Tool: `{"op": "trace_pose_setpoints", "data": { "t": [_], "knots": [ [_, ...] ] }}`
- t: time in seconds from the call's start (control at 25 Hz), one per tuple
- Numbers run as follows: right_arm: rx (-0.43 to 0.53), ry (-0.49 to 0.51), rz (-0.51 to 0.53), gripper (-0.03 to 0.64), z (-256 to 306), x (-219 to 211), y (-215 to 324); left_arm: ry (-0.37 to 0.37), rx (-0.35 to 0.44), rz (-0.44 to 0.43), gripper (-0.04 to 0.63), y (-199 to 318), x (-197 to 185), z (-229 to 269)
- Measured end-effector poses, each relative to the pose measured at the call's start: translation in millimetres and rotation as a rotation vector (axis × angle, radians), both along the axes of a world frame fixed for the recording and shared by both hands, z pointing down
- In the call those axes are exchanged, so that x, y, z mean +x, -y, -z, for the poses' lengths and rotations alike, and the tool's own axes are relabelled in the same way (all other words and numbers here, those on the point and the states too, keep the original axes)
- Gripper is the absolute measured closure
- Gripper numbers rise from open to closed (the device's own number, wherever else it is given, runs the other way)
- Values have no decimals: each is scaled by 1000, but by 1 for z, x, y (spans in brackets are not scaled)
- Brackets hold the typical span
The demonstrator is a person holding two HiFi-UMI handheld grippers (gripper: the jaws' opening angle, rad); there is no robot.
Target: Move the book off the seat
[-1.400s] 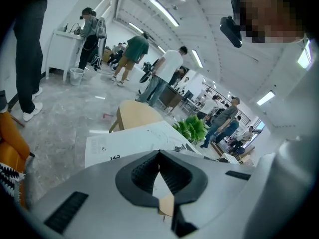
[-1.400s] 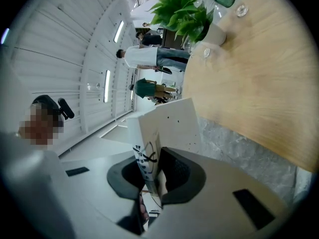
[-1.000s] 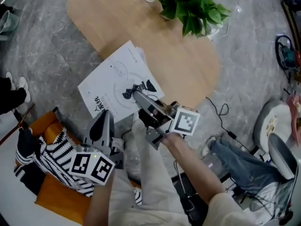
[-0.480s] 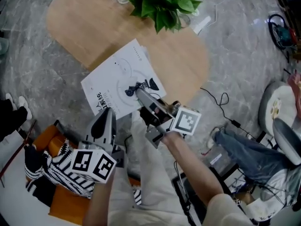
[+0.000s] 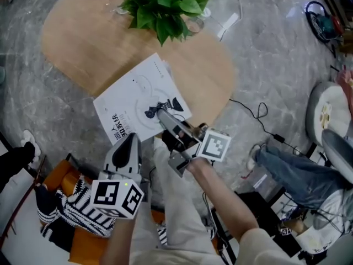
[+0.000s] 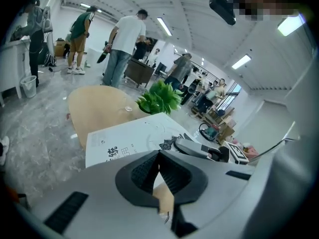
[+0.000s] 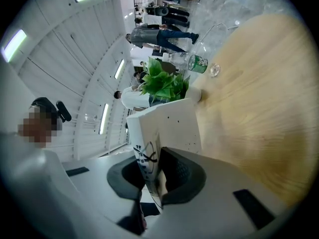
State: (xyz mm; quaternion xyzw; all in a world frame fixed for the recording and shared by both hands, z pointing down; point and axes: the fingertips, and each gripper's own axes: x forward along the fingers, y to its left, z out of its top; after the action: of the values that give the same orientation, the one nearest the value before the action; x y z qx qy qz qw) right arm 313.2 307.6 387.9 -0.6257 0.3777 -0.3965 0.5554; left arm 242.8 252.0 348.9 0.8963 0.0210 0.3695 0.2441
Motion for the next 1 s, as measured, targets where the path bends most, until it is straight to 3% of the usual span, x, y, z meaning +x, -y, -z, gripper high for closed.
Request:
{"op": "trace_pose_setpoints", "data": {
  "t": [1.0],
  "knots": [
    [11, 35, -202, 570, -44, 64, -83, 50, -4, -193, 586, -80, 65, -38]
  ]
}}
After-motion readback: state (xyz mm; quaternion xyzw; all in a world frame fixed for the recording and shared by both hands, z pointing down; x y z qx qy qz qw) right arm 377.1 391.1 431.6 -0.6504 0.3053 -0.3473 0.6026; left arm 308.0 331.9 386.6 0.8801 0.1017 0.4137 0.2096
